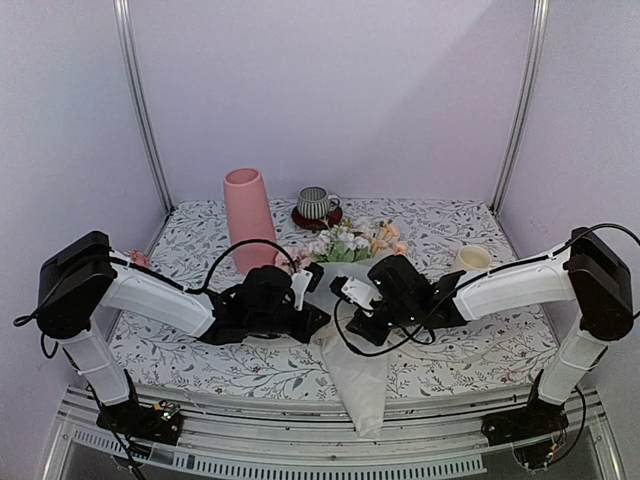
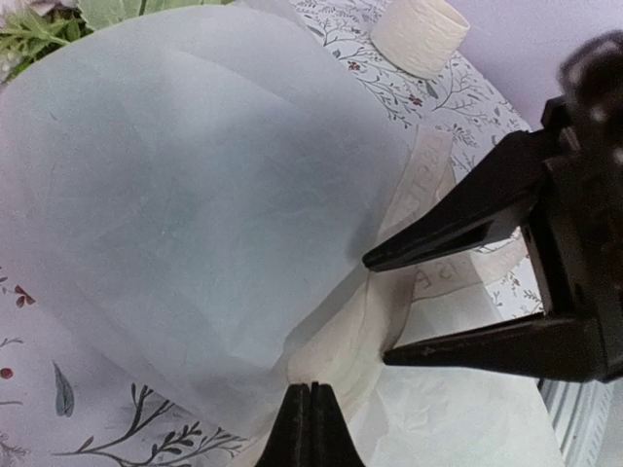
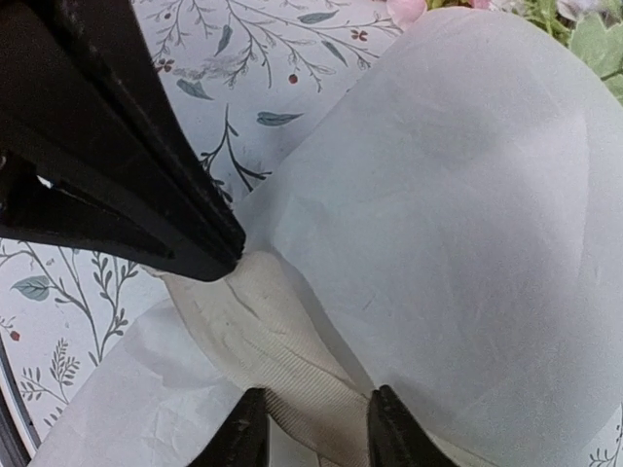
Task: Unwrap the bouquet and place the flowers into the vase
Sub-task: Untie the half-tied ribbon from the folded wrapping paper.
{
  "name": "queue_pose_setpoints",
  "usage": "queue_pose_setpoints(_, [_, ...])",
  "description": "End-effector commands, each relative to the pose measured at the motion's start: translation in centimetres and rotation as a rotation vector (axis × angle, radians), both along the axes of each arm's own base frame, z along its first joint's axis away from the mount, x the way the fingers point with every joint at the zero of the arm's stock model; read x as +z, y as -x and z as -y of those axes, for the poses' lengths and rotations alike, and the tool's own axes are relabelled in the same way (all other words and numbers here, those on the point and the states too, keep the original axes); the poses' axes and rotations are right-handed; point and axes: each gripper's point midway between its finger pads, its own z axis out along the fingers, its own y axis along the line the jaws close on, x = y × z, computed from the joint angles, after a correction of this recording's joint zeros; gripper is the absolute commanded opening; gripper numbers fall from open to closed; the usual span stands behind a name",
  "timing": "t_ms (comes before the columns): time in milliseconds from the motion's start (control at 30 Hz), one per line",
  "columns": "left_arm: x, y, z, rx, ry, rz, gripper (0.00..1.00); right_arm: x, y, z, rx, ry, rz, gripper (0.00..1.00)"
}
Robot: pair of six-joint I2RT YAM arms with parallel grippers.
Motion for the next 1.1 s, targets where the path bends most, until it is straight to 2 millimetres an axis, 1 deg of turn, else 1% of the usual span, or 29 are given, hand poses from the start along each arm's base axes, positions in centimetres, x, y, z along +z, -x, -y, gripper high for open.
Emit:
queue_pose_setpoints(0, [1.2,-0.9,0.4,0.008,0.028,0.019,0.0,0.5,-0.4,-0.6,-0.006,0.017,0.029,0.29])
queue_pose_setpoints(67, [1.1,-0.8,0.4,0.007,0.024,0.018,0.0,1.0,-0.5,-0.5,-0.011,0.002,0.039,0.27])
queue_pose_setpoints(200, [1.0,-0.8,0.1,0.016,0.022,0.019,0.0,2.3,-0.1,0.0,-0.022,-0.039,0.056,0.25])
queue_pose_setpoints(233, [0.9,-0.8,0.0,0.019,0.021,0.019,0.0,2.9,-0.1,0.1,-0.026,-0.054,0.06,0.22])
queue_pose_setpoints(267, [0.8,-0.8,-0.1,0.021,0.02,0.019,0.0,3.0,0.0,0.2,-0.03,-0.059,0.06,0.2])
queue_pose_setpoints(333, [0.7,-0.8,-0.2,0.026,0.019,0.017,0.0,3.6,0.1,0.5,-0.042,-0.079,0.063,0.1])
queue_pose_setpoints(367, [0.6,-0.8,-0.3,0.028,0.018,0.017,0.0,3.8,0.1,0.6,-0.049,-0.086,0.065,0.06])
queue_pose_setpoints(400, [0.6,-0.7,-0.3,0.027,0.017,0.017,0.0,4.0,0.1,0.9,-0.058,-0.09,0.071,0.04])
queue_pose_setpoints(500, [0.4,-0.8,-0.4,0.03,0.014,0.017,0.0,4.9,-0.1,1.5,-0.09,-0.108,0.093,0.04])
queue_pose_setpoints(667, [0.2,-0.7,-0.4,0.033,0.02,0.016,0.0,7.0,-0.9,3.4,-0.18,-0.147,0.161,0.04])
queue_pose_setpoints(800, [0.2,-0.6,-0.4,0.032,0.024,0.017,0.0,8.8,-2.2,5.8,-0.284,-0.207,0.197,0.04])
queue_pose_setpoints(967, [-0.1,-0.6,-0.5,0.03,0.019,0.015,0.0,11.0,-4.1,10.5,-0.469,-0.339,0.204,0.04])
queue_pose_setpoints(1067, [-0.2,-0.5,-0.5,0.029,0.024,0.014,0.0,11.5,-5.3,13.5,-0.585,-0.4,0.2,0.04])
